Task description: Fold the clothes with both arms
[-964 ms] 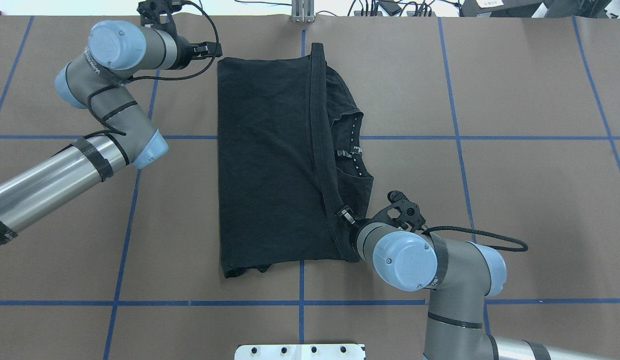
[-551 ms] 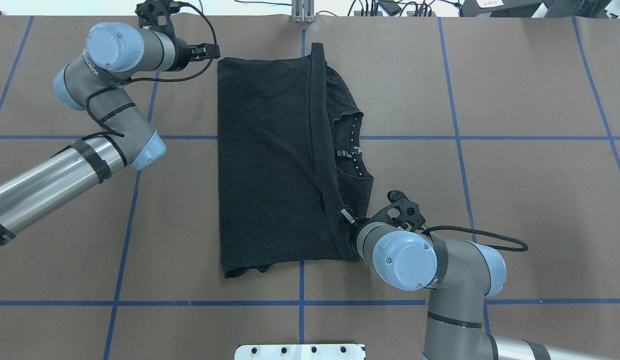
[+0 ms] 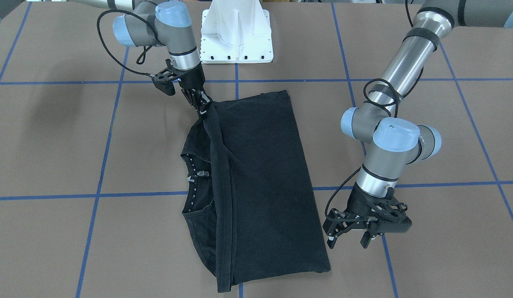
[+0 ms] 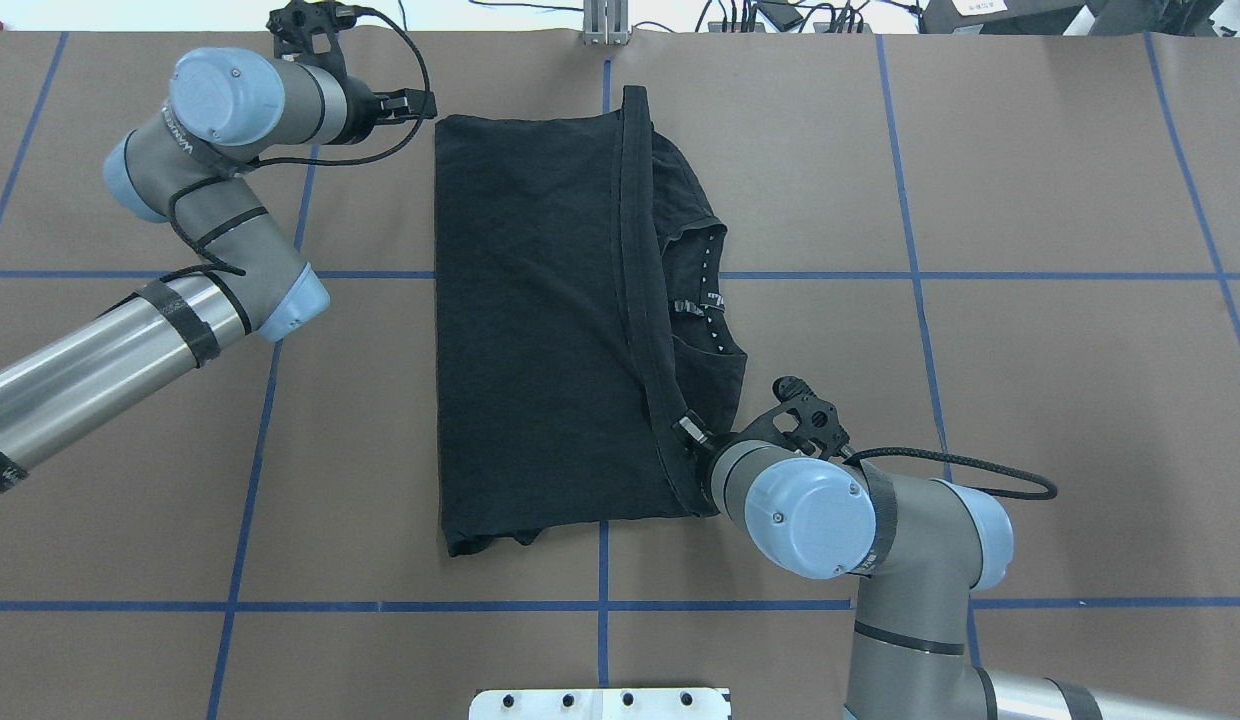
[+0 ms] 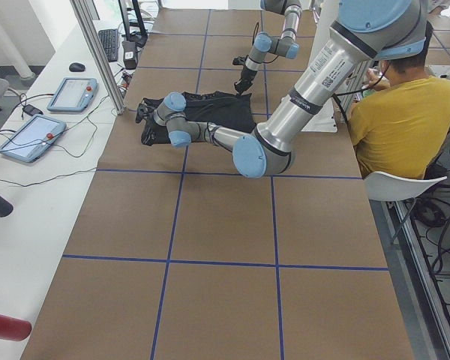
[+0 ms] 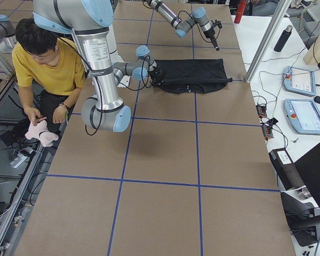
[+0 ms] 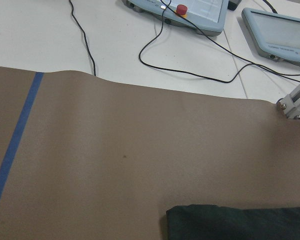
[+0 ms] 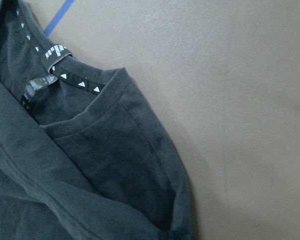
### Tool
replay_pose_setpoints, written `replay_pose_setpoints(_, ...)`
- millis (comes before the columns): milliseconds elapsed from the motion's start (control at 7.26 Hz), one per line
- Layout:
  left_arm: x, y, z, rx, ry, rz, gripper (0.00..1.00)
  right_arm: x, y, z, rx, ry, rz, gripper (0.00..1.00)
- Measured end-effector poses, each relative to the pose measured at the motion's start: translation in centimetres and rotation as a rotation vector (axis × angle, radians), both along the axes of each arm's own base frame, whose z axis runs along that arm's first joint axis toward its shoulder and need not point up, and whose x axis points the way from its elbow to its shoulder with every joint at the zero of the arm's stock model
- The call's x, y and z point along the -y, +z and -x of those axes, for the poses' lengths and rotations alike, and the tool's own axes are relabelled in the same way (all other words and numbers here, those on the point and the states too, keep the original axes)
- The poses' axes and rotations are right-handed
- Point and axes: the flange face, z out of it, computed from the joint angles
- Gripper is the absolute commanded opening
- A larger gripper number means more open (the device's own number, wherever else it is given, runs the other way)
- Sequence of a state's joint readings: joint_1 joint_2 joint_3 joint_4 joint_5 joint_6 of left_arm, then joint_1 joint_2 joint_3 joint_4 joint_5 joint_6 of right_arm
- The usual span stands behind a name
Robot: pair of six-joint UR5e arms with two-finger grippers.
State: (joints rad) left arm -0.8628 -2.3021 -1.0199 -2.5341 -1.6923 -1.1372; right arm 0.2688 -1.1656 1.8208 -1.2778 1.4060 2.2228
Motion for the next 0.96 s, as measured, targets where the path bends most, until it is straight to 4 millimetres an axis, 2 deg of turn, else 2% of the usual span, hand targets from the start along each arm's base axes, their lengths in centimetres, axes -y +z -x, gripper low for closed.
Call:
replay_pose_setpoints(275, -0.7, 0.0, 0.7, -0.009, 0.000, -0.008, 0.98, 0.0, -0.9, -1.0, 0.017, 0.002, -0.002, 0.00)
replay_pose_setpoints(551, -3.3, 0.6, 2.5, -0.046, -0.001, -0.009, 0.98, -0.5, -2.1, -2.6, -0.002, -0.001, 0.005, 0.00)
replay_pose_setpoints(689, -5.6, 0.8, 3.7, -0.115, 0.001, 0.030, 0.98, -1.0, -2.7, -3.4, -0.014, -0.006, 0.008, 0.00)
replay_pose_setpoints(826, -9.1, 0.5, 5.0, -0.216, 0.015, 0.094, 0.98, -1.5, -3.0, -3.7, -0.023, -0.013, 0.011, 0.00)
replay_pose_setpoints(964, -14.2, -0.1, 5.9, -0.323, 0.033, 0.165, 0.98, -1.9, -3.0, -3.8, -0.027, -0.021, 0.014, 0.00)
